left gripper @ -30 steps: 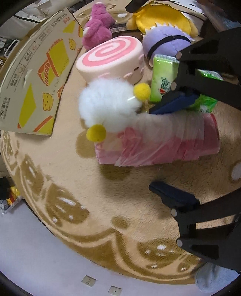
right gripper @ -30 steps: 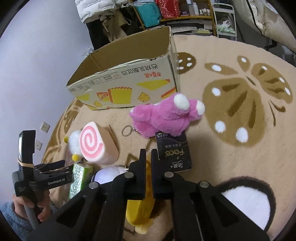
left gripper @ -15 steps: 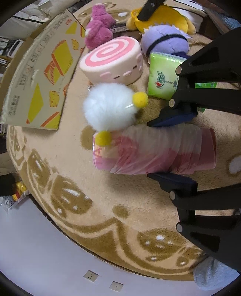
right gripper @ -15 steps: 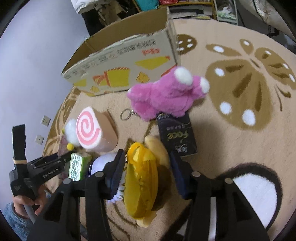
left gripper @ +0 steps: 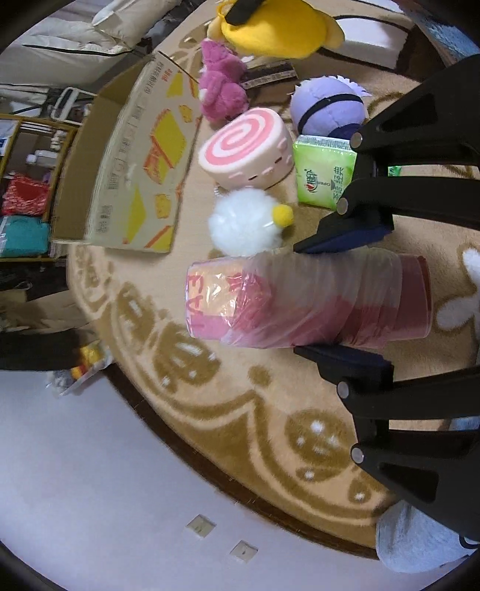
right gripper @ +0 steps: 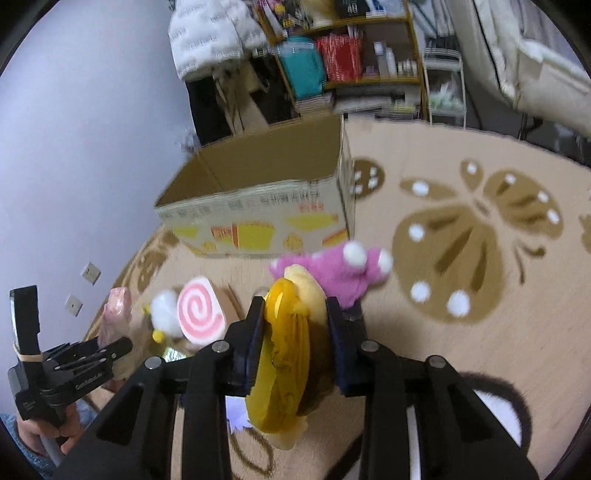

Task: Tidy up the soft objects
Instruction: 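Carry the pink pack and yellow bear over the cardboard box with both tools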

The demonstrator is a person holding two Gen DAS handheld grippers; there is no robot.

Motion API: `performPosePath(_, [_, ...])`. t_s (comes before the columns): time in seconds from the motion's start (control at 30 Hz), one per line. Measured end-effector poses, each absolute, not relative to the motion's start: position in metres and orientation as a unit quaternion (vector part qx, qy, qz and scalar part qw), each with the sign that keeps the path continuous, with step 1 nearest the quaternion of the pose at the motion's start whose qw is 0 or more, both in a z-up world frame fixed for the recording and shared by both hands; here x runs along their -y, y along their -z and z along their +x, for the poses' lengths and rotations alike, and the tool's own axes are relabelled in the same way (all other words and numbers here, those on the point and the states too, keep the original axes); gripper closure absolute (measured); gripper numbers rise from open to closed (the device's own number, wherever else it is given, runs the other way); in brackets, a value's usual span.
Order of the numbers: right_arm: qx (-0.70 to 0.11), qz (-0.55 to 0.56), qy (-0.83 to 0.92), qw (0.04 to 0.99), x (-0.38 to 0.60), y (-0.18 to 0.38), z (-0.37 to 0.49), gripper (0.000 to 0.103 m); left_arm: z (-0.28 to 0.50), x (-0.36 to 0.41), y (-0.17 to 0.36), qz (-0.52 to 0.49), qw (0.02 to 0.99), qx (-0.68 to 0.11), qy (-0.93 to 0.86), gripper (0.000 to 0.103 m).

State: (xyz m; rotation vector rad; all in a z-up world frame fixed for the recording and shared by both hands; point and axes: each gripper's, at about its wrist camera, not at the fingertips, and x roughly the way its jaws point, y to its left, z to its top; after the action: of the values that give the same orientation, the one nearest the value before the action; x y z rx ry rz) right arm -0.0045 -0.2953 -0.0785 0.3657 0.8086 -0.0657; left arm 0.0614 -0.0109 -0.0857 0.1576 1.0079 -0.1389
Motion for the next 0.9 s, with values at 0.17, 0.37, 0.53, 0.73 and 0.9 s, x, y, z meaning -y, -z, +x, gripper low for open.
performPosePath(0.17, [-0.356, 0.173, 0.042, 0.917, 0.300, 0.062, -0.019, 0.070, 0.043, 0.005, 0.055, 0.063, 0.902, -0.421, 0.071, 0.059])
performPosePath(0.37, [-0.320, 0.165, 0.053, 0.931, 0.300, 0.042, -0.032, 0.069, 0.016, 0.014, 0.016, 0.083, 0.935, -0.334, 0.082, 0.059])
performPosePath(0.53, [-0.299, 0.150, 0.059, 0.941, 0.300, 0.027, -0.037, 0.069, 0.006, 0.021, -0.003, 0.093, 0.944, -0.305, 0.083, 0.059])
performPosePath(0.73, [-0.282, 0.125, 0.054, 0.950, 0.300, 0.006, -0.028, 0.069, 0.016, 0.023, -0.016, 0.088, 0.948, -0.297, 0.073, 0.059])
performPosePath(0.9, [-0.270, 0.108, 0.044, 0.956, 0.298, -0.009, -0.017, 0.069, 0.033, 0.027, -0.032, 0.093, 0.954, -0.278, 0.068, 0.059])
